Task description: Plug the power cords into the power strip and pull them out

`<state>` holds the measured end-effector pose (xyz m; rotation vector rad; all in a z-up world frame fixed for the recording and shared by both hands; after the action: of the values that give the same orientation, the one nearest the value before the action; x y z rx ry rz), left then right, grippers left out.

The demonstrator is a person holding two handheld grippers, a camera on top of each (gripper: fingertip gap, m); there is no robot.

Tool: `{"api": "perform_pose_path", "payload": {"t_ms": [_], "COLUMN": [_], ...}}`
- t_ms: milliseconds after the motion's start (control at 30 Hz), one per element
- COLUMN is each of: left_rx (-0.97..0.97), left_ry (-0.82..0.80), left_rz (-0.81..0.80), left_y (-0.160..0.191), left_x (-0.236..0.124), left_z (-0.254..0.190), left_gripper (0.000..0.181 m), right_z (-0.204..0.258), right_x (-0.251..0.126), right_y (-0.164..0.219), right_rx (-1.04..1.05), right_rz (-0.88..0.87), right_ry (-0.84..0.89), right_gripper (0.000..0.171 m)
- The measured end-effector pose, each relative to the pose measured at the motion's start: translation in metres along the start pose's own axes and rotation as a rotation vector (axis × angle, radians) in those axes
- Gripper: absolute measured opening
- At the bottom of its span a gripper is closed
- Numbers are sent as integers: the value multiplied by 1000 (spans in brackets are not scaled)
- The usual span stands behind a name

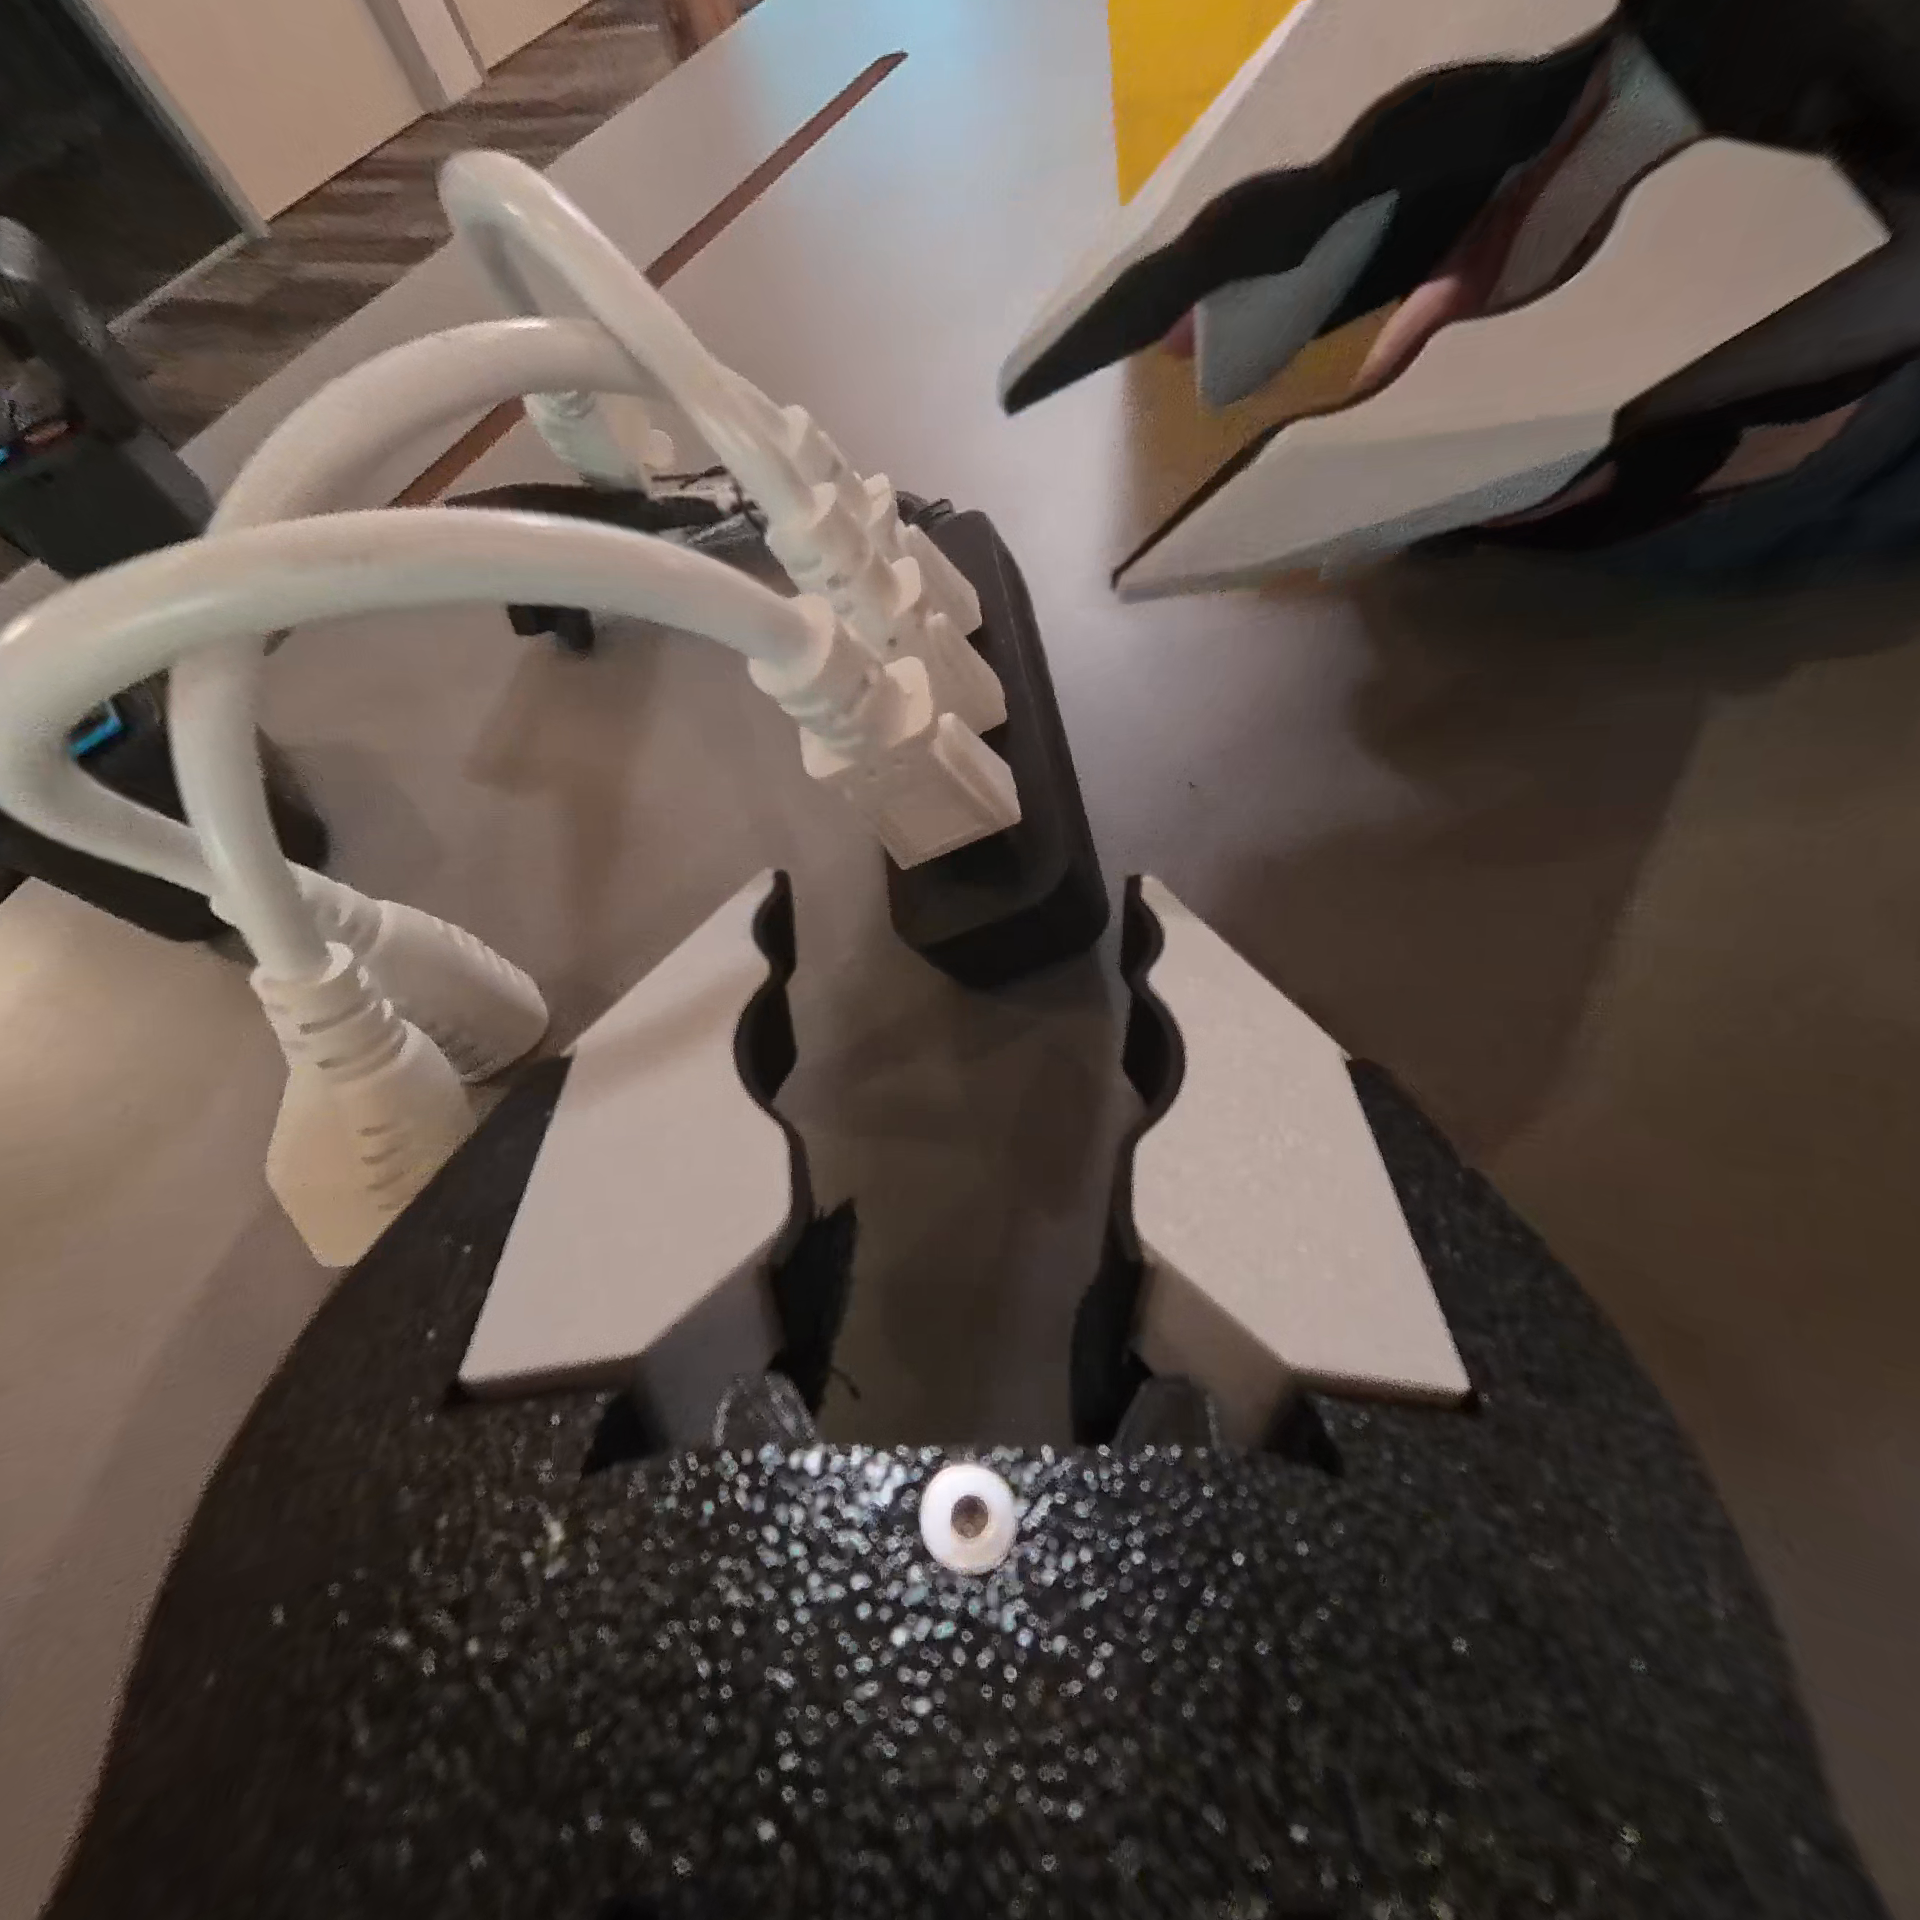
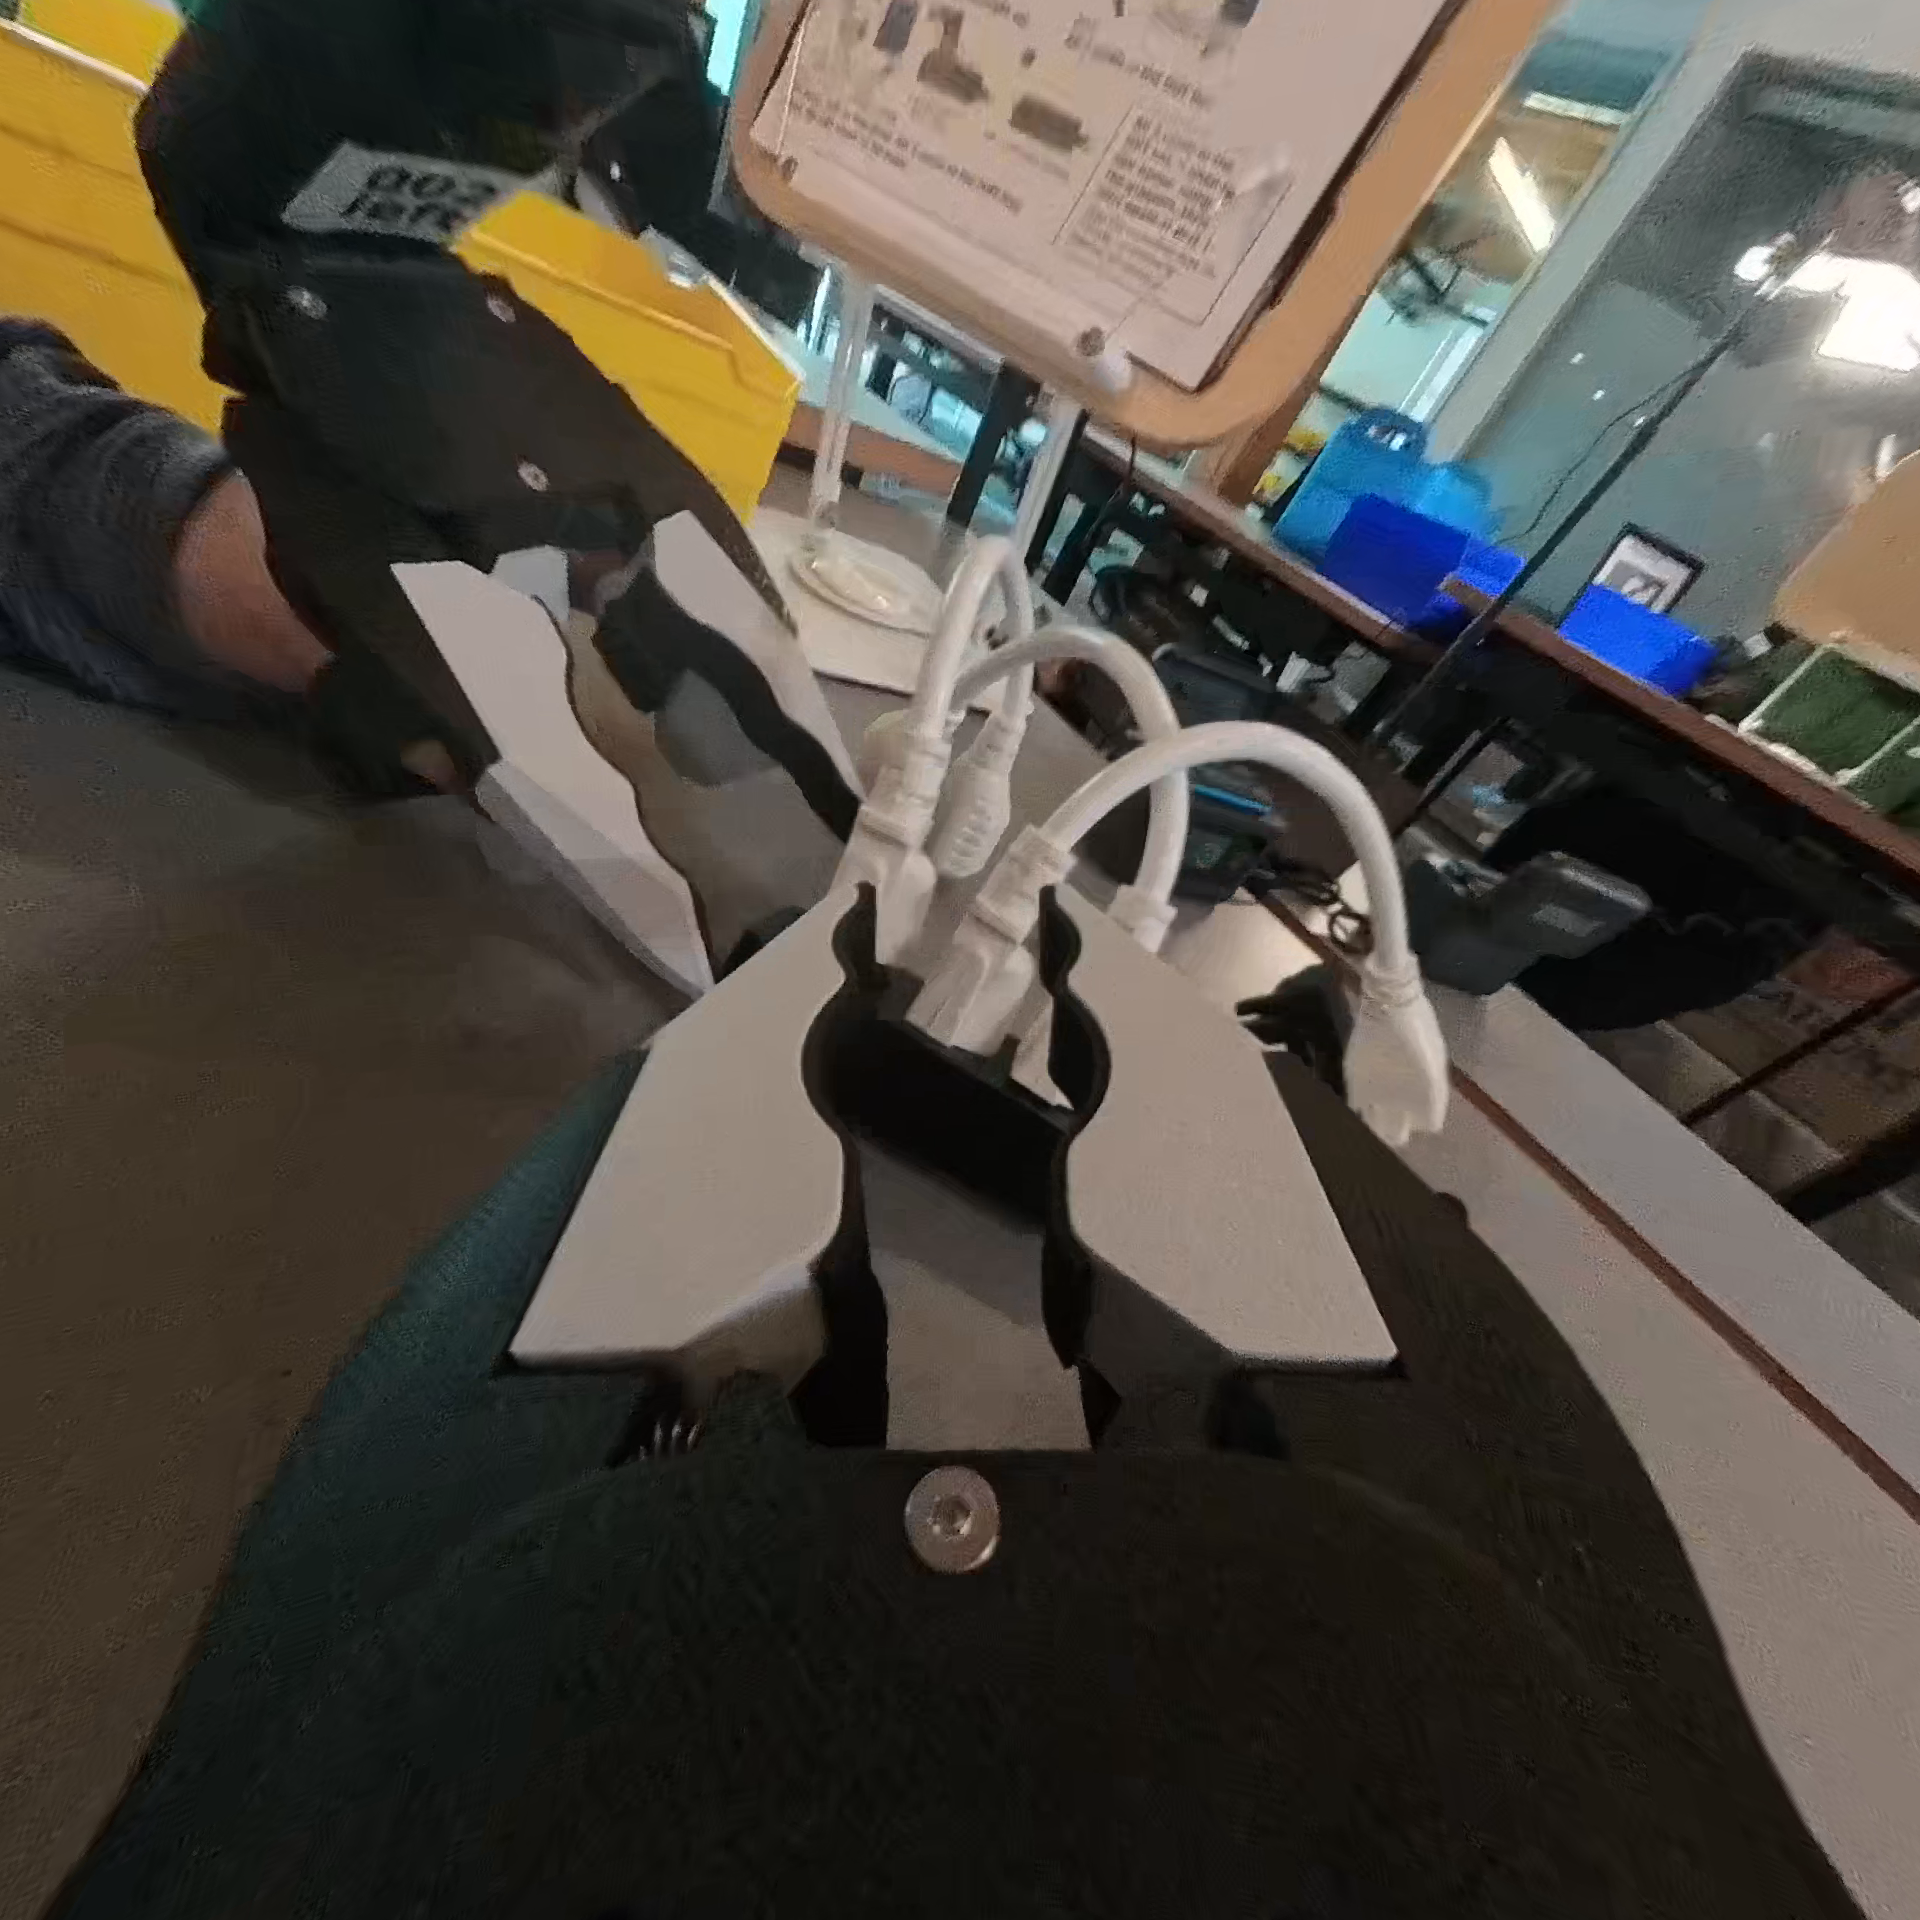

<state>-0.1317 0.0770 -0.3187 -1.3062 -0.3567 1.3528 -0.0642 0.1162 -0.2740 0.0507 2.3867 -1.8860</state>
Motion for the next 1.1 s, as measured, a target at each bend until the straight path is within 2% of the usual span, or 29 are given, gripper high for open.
{"api": "perform_pose_path", "payload": {"t_ms": [133, 300, 333, 433, 633, 867, 967, 1100], "left_rx": [89, 118, 112, 111, 117, 122, 61, -131], "left_ry": [-6, -15, -12, -8, -9, 8, 79, 170], "left_rz": [54, 62, 64, 63, 63, 52, -8, -225], "left_y": [3, 3, 3, 3, 2, 0, -9, -38], "left_x": [6, 7, 8, 8, 7, 6, 7, 4], "left_z": [-8, -10, -10, -11, -13, -16, -21, -18], "left_gripper": [57, 50, 50, 48, 45, 51, 68, 67], "right_z": [2, -7, -8, -8, -10, -9, -8, -8], "right_x": [11, 17, 18, 17, 16, 10, 7, 7], "right_y": [16, 32, 34, 37, 39, 43, 46, 46], "right_rx": [45, 132, 153, 235, 392, 425, 445, 430], "right_rz": [173, 307, 332, 352, 367, 405, 421, 421], "right_ry": [-3, 31, 33, -6, -48, -75, -85, -84], "right_gripper": [33, 20, 13, 5, 4, 5, 4, 4]}}
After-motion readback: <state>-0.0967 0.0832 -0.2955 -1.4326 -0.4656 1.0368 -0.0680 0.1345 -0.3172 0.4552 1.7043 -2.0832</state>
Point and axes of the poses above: each gripper's, where its closed fingertips meet, x out along the fingers, y out of its underside, z = x × y across the jaws, the point moved 3 cm from there along -x, back along the fingers, and after that the axes turned 11 degrees about x, right-handed, at the moved point
